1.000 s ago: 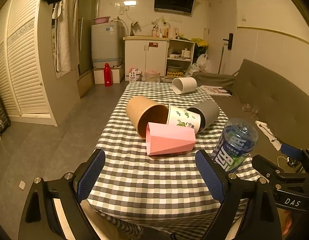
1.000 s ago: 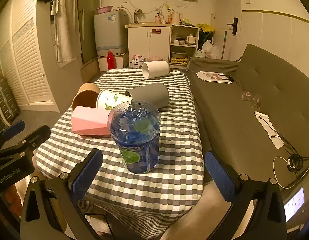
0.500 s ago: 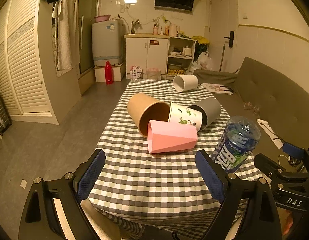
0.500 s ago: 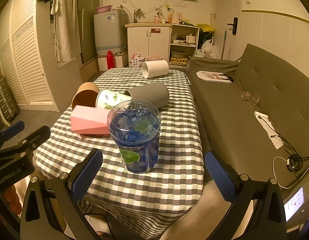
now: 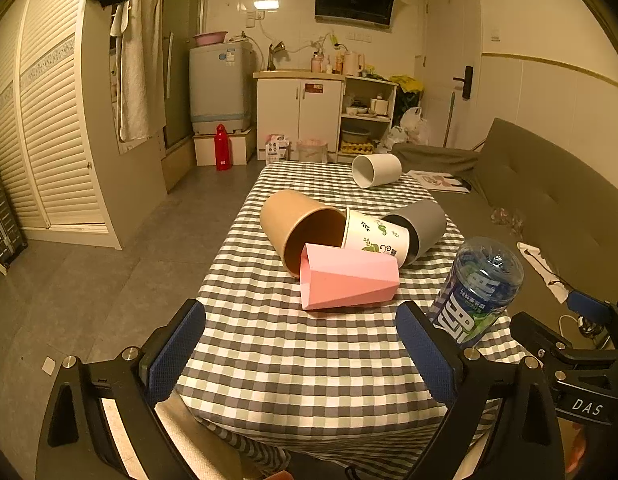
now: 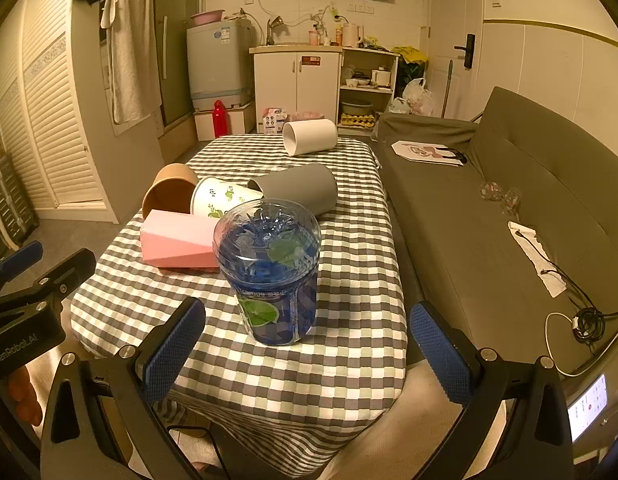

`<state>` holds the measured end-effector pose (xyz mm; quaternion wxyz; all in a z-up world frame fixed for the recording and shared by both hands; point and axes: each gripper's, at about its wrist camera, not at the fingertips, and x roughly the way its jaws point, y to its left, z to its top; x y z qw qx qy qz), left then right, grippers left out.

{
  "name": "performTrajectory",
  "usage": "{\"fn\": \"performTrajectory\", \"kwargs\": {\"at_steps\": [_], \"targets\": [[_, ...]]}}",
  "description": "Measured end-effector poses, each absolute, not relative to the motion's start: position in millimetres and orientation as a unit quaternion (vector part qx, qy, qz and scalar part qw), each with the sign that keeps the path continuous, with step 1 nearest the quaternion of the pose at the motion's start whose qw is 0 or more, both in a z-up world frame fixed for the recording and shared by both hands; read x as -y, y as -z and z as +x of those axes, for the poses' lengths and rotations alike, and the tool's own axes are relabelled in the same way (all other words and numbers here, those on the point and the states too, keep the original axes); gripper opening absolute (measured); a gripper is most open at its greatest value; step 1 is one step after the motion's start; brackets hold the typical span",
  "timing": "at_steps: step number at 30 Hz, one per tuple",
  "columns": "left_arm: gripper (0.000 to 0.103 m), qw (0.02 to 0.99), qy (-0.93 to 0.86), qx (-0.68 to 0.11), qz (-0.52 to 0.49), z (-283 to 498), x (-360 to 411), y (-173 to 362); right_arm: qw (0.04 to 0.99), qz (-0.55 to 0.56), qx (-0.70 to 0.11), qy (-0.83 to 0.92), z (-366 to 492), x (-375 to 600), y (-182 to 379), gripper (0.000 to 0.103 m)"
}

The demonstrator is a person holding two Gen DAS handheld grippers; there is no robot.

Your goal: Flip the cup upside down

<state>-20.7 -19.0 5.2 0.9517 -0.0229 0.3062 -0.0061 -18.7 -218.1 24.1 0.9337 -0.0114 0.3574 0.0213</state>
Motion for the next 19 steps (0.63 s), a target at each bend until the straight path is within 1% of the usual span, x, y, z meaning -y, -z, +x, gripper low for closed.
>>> {"fn": "performTrajectory", "kwargs": {"at_steps": [19], "targets": [[0.099, 0.952, 0.008, -0.306, -0.024, -20.2, 19.5, -4.3, 0.932, -0.012, -0.362, -0.017, -19.1, 219.7, -21.2, 0.103]]}}
